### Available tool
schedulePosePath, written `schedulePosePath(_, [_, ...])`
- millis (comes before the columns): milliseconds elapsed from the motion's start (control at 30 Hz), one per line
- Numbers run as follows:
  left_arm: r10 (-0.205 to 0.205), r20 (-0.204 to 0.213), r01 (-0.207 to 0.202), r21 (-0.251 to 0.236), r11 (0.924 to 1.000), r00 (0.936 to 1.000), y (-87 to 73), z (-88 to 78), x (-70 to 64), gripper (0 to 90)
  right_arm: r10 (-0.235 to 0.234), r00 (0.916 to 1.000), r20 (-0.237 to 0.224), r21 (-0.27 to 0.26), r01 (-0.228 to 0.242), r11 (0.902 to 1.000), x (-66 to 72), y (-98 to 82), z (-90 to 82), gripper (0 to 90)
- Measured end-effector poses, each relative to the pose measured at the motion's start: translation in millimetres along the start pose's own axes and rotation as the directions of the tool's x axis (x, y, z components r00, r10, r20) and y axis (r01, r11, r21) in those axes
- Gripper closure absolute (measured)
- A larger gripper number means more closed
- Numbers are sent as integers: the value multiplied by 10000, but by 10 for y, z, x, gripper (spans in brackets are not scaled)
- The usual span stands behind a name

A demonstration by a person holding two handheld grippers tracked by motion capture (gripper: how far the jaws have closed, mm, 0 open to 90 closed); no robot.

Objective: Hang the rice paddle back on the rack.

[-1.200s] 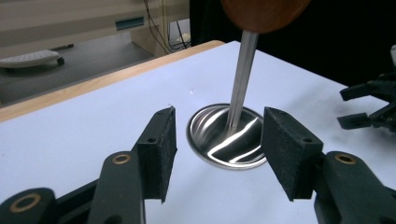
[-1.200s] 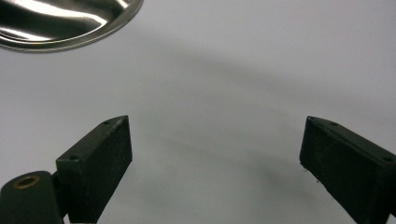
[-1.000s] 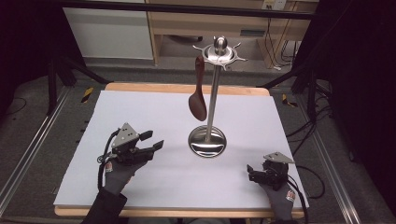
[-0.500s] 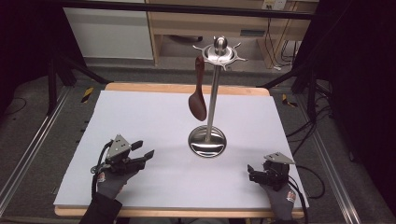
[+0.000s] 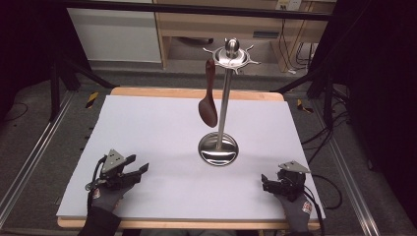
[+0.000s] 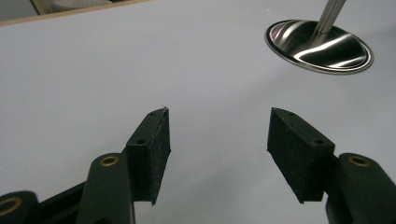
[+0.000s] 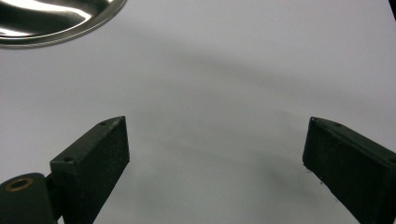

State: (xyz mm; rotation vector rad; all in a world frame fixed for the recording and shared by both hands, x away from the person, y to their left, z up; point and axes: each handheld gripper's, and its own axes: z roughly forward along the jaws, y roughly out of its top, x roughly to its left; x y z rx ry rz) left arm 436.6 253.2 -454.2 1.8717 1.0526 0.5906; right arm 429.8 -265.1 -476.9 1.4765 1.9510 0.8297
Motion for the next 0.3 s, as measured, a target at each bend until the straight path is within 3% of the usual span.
schedulePosePath(300, [-314,-659,326,171,9993,9973,-142,-103,140,343,-151,9997,192,105,149,9998,0,-7,27,77])
